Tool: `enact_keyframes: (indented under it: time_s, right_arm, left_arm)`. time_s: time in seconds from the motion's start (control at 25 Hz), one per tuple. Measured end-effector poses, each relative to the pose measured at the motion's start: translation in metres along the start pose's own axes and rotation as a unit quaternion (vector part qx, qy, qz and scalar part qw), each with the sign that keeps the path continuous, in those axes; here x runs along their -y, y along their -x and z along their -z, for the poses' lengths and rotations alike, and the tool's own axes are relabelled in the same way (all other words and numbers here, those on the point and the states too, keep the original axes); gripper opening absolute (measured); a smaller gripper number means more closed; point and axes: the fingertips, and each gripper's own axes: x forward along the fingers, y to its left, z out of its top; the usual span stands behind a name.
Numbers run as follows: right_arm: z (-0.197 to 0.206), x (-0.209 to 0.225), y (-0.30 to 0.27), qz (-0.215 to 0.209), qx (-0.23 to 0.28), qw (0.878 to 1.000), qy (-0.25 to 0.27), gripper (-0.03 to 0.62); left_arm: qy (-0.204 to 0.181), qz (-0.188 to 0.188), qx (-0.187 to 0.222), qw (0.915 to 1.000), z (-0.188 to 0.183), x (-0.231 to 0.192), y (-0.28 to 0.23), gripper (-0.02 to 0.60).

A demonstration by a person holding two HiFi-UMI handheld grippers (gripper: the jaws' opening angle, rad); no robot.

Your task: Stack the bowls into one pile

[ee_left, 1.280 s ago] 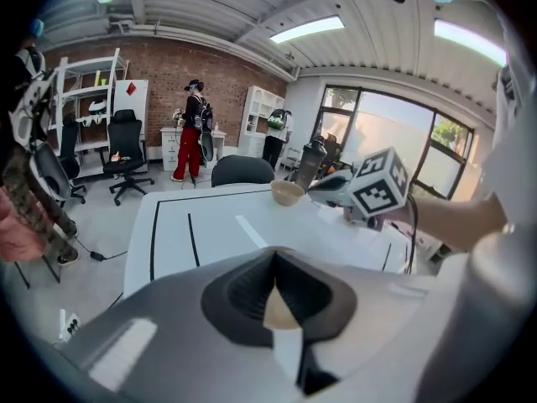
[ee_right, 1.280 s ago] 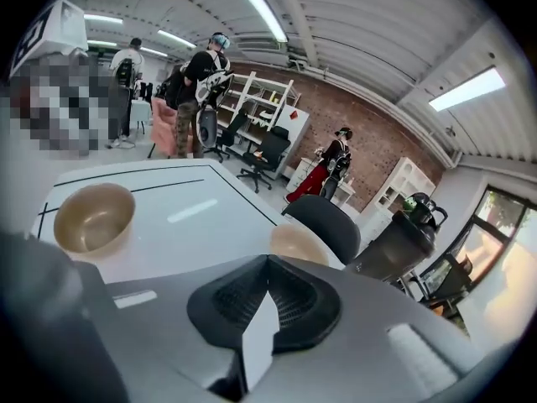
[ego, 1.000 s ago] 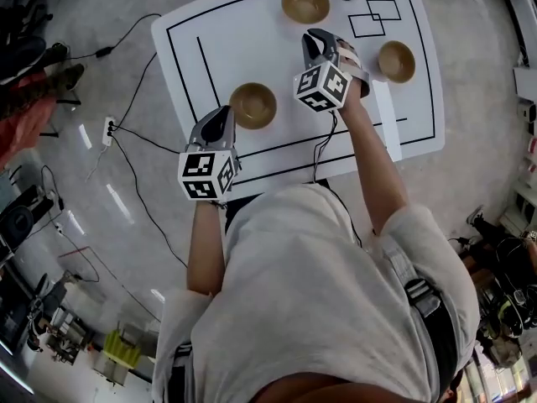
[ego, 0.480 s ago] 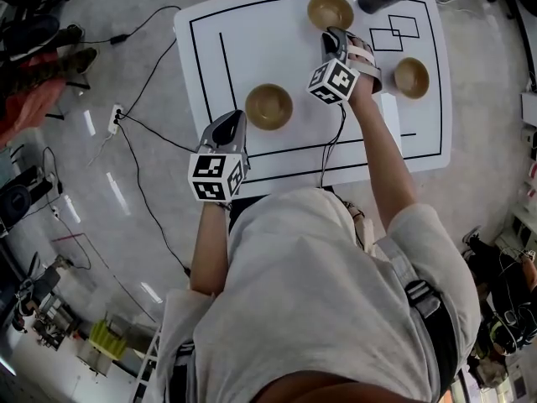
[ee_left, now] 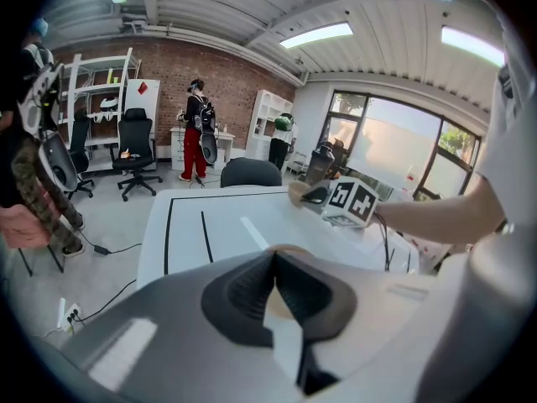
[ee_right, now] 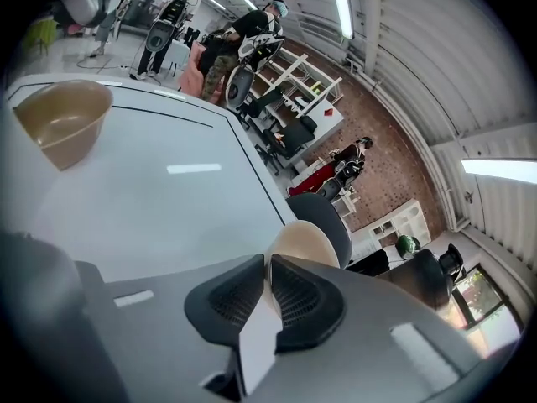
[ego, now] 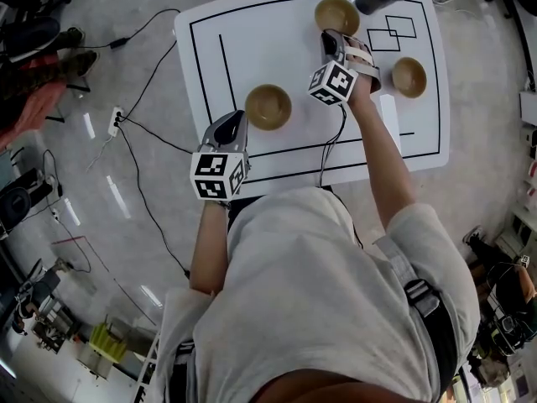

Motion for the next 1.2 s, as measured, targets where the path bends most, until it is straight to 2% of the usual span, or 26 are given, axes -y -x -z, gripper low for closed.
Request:
enact_keyframes:
  time_s: [0.6, 0.88, 1.2]
  right_arm:
    - [-0.006, 0.004, 0.052, -0.010, 0.056, 0.998, -0.009, 0.023]
    - [0.004, 0.000, 0.074, -0.009, 0.051, 0.998, -0.026, 0.023]
    - [0.019, 0.011, 0.100, -0.001, 0.052, 0.997, -0.056, 0.020]
  left_arm:
    - [-0.023, 0.019, 0.003, 0.9995, -0.012, 0.031, -0.014, 0.002]
    - [-0.029, 0.034, 0.010, 0.9989, -0.018, 0.052, -0.022, 0.002]
    - [-0.058, 0.068, 0.001, 0.9960, -0.024, 0.091, -0.040, 0.002]
